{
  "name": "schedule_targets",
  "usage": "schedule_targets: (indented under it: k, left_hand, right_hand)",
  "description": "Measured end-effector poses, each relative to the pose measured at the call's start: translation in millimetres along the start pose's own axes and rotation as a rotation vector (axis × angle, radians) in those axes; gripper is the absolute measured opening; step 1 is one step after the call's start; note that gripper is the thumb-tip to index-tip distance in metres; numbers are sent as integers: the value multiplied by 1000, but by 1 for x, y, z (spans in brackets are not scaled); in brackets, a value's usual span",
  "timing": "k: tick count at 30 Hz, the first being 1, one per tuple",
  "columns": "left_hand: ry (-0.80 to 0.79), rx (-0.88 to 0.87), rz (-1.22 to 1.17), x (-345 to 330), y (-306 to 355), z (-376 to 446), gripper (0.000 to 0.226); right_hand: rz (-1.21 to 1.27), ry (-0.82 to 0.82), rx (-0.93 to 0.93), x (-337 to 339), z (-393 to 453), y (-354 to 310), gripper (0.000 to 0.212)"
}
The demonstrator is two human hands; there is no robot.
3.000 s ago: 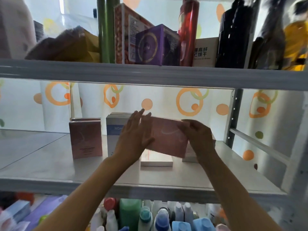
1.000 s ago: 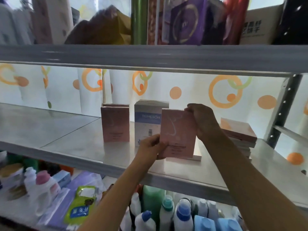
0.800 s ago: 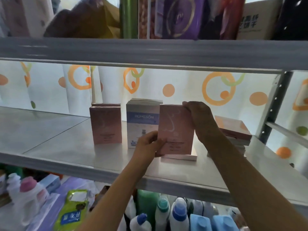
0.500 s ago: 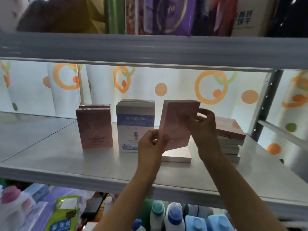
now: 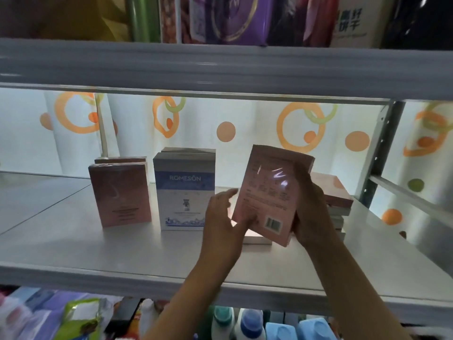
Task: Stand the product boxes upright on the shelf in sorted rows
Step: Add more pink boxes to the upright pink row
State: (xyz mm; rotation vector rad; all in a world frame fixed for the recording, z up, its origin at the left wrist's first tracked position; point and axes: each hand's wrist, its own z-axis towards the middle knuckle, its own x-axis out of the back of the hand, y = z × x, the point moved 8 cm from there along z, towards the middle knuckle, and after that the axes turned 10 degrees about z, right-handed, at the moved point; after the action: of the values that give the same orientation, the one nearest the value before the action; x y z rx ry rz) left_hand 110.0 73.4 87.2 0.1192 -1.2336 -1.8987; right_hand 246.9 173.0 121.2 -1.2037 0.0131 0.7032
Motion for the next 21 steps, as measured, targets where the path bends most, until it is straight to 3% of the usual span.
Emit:
schedule_targets:
  k: [2, 5, 7, 16, 21]
  left_hand:
    - [-35, 57, -41, 2, -4, 2, 55]
    - [-47, 6, -66, 8, 1, 1, 29]
    - [-15, -2, -64, 16, 2, -1, 25]
    - [29, 0, -40, 36, 5, -3, 26]
    - [61, 2, -25, 44, 4, -4, 29]
  right_hand:
    - [-23, 13, 41, 2, 2, -4, 43]
    - [-6, -8, 47, 3, 5, -3, 48]
    - [10, -19, 30, -3, 5, 0, 53]
    - [71, -50, -19, -21, 6, 7, 55]
    - [123, -89, -43, -32, 5, 7, 67]
